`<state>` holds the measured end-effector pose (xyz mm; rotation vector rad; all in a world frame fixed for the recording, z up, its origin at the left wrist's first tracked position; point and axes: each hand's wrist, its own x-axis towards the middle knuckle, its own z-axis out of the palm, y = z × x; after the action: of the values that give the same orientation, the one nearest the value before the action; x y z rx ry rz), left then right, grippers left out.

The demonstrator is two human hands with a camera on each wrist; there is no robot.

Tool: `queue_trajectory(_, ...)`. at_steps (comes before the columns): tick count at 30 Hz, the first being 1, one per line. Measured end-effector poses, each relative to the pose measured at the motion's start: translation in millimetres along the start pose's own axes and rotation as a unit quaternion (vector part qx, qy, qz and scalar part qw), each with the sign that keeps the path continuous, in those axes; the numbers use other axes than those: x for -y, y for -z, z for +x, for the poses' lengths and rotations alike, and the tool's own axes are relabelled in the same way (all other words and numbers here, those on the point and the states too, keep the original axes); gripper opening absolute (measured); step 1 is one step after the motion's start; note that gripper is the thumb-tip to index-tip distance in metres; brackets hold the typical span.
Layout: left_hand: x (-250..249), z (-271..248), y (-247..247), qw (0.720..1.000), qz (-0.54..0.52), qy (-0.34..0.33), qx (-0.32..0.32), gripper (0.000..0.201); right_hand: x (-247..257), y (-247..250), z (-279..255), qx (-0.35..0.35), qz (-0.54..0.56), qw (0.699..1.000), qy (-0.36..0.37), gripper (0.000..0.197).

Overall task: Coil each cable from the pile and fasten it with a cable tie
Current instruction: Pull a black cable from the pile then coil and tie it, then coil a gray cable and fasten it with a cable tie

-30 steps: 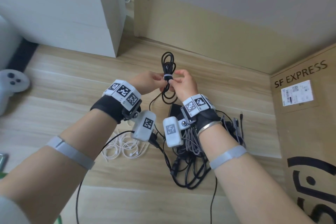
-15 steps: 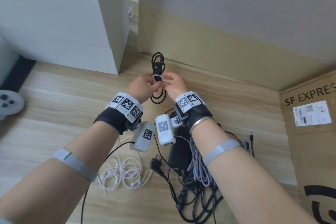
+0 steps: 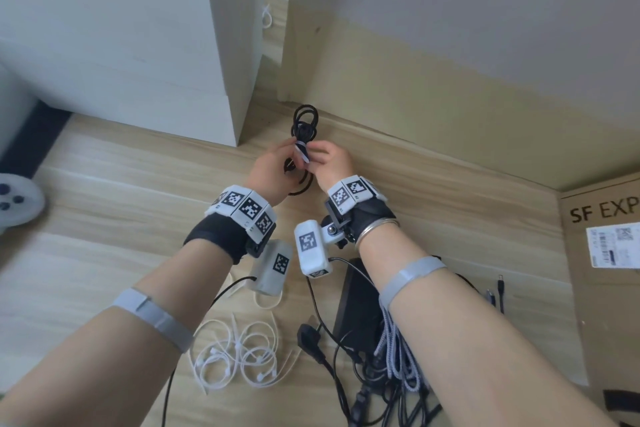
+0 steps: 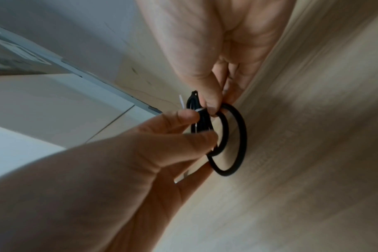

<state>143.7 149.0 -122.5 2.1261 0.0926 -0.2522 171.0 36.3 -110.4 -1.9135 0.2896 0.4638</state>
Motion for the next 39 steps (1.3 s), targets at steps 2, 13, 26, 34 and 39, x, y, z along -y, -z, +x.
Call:
queue_trajectory(2,3.5,1.3,-0.7,1.000,-0.006,-0.004,-0.004,0.020,-1.7,-1.2,4.2,-0.002,0.009,1.000,-0.001,0.036)
queue_trajectory(13,1.6,2.3,-2.6,0.999,0.022,0.007,-0.022,0.018,-3.8,0.2,7.5,-0.002,-0.091,0.995,-0.029,0.039)
queue_trajectory(26,-45.8,-26.3,2.4,0.996,0.087,0.019,-0.003,0.017,19.5,35.4,-37.0,-0.042,-0.157,0.987,-0.003,0.030)
queue_trajectory(34,-84.0,-56.9,2.4,0.995,0.097,-0.004,0.021,0.017,23.5,60.5,-85.6,-0.061,-0.155,0.986,-0.010,0.028)
queue_trajectory(39,-105.4,-82.0,-10.0,0.994,0.099,-0.017,0.032,0.015,16.5,79.9,-116.2,-0.072,-0.136,0.988,-0.003,0.029)
